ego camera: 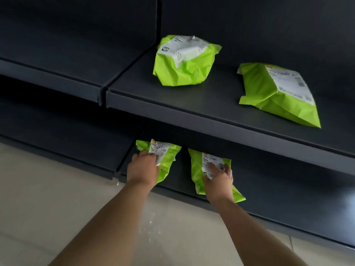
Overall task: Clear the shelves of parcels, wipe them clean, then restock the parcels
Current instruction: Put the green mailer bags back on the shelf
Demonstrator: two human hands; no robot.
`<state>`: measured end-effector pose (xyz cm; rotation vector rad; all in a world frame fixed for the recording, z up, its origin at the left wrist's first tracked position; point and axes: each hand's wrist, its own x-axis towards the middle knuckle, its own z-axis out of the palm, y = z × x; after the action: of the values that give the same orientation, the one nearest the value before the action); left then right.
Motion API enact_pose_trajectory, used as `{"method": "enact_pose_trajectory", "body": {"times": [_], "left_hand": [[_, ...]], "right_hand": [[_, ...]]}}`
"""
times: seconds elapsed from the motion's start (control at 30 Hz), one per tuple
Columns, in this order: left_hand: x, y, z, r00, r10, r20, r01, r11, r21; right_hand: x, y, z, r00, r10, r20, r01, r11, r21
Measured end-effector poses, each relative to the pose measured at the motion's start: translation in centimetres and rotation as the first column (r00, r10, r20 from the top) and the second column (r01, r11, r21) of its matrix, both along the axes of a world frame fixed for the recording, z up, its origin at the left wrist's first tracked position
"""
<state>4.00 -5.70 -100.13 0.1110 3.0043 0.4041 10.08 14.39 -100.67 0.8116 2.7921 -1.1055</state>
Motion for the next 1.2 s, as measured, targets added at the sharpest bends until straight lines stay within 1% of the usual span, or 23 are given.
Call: {"method": "enact_pose_trajectory", "body": {"times": [0.07,0.17,0.3,0.47,0.6,0.73,0.83,0.97,1.03,1.13,1.2], "left_hand": [[-1.3,0.7,-1.6,0.998,-0.009,-0.058,0.010,1.000,0.014],[-2.3,1.2,-2.8,0.995,-0.028,-0.091,0.029,1.000,0.006],[-3.2,1.6,-3.3,0.995,-0.078,-0.065,0.077,0.997,-0.014],[-3.8,1.8,-4.6,0.990,-0.134,-0.045,0.132,0.990,-0.041],[-3.7,1.8,-5.6,0.992,-0.118,-0.052,0.115,0.991,-0.068],[-3.4,1.8,-5.4,0.994,-0.087,-0.072,0.082,0.995,-0.062],[-2.0,1.7,-4.3,0.988,-0.085,-0.127,0.075,0.994,-0.078],[1.4,2.1,-0.7,0.985,-0.116,-0.126,0.122,0.992,0.036],[3.1,2.5,1.8,0.988,-0.145,-0.060,0.151,0.983,0.108],[5.7,2.9,6.1,0.989,-0.123,0.082,0.103,0.970,0.219],[7.3,2.8,9.1,0.982,-0.130,0.134,0.098,0.969,0.228]], "right_hand": [[-1.2,0.4,-1.6,0.999,-0.029,-0.028,0.030,0.999,0.016],[-2.1,0.4,-3.0,0.998,-0.044,-0.034,0.046,0.997,0.060],[-3.1,0.0,-3.6,0.998,-0.065,0.013,0.064,0.996,0.059],[-4.1,1.1,-4.8,0.998,-0.042,0.050,0.033,0.985,0.168],[-4.1,1.6,-5.4,0.999,-0.026,0.047,0.017,0.984,0.178],[-3.7,1.8,-4.7,0.998,0.020,0.057,-0.037,0.949,0.313],[-2.2,1.7,-3.1,0.996,0.066,0.061,-0.083,0.936,0.343],[1.6,1.1,0.6,0.991,0.107,0.077,-0.124,0.955,0.268],[3.4,0.9,2.9,0.992,0.101,0.074,-0.114,0.970,0.213],[6.1,0.6,7.1,0.994,0.098,0.043,-0.103,0.986,0.134],[8.0,0.7,10.3,0.996,0.091,0.023,-0.093,0.990,0.106]]}}
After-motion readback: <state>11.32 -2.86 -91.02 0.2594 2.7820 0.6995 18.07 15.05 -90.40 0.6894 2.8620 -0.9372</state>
